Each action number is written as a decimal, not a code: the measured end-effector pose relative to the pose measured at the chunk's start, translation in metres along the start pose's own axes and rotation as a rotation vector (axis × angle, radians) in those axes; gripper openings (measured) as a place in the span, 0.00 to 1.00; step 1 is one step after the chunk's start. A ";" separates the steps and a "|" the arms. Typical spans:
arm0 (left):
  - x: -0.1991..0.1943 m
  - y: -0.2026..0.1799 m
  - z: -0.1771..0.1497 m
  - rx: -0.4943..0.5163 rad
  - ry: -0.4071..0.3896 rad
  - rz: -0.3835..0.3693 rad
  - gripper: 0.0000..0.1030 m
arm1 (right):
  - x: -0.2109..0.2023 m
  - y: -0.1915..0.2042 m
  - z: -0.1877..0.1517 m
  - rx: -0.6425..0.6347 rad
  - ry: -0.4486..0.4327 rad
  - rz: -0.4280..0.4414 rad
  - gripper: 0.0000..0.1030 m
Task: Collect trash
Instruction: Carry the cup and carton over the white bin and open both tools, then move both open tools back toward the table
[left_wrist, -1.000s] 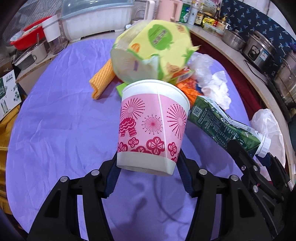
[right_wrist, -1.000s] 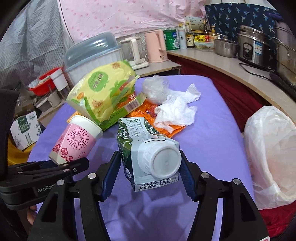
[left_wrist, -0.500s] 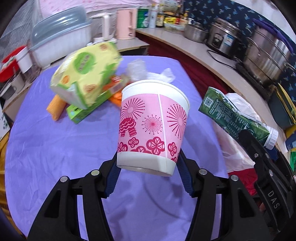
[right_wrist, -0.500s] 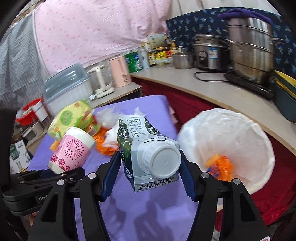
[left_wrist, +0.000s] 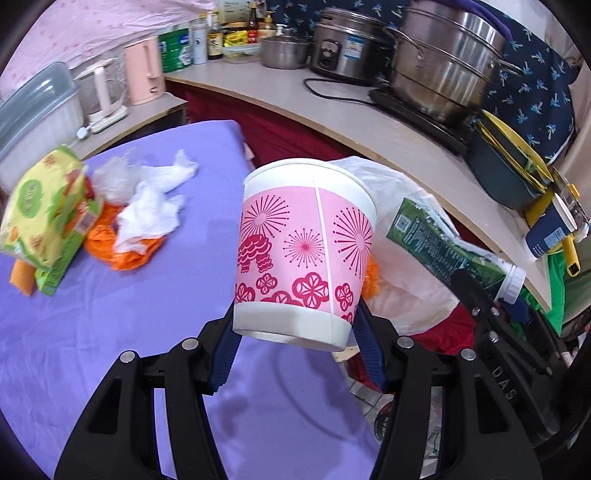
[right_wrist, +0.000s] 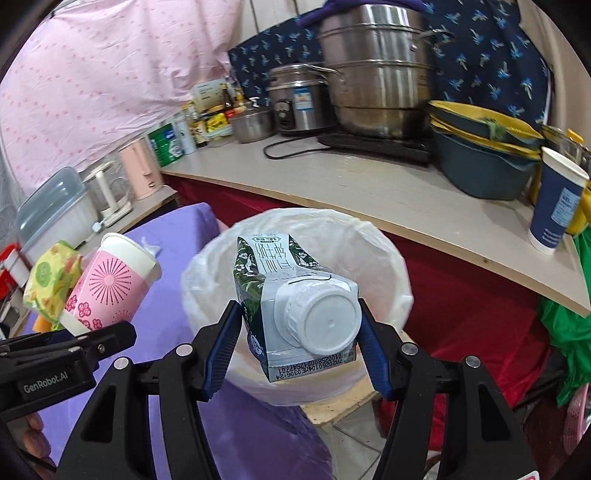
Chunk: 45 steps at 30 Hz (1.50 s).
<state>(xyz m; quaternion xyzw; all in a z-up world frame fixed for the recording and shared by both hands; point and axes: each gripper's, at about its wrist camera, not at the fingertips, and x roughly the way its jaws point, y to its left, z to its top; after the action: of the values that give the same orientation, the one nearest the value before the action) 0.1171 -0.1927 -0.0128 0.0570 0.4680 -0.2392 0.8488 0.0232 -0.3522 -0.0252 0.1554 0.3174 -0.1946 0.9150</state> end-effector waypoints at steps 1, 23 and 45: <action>0.005 -0.007 0.002 0.012 0.008 -0.010 0.53 | 0.001 -0.005 -0.001 0.006 0.004 -0.005 0.57; 0.074 -0.043 0.014 0.093 0.111 -0.021 0.55 | 0.034 -0.036 -0.004 0.045 0.054 -0.051 0.56; 0.032 0.017 0.020 -0.020 0.023 0.053 0.67 | 0.002 0.000 0.014 0.012 -0.010 0.005 0.56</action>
<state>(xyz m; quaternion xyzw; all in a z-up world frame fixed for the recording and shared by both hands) 0.1548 -0.1954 -0.0301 0.0636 0.4783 -0.2111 0.8501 0.0324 -0.3586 -0.0159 0.1609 0.3111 -0.1949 0.9162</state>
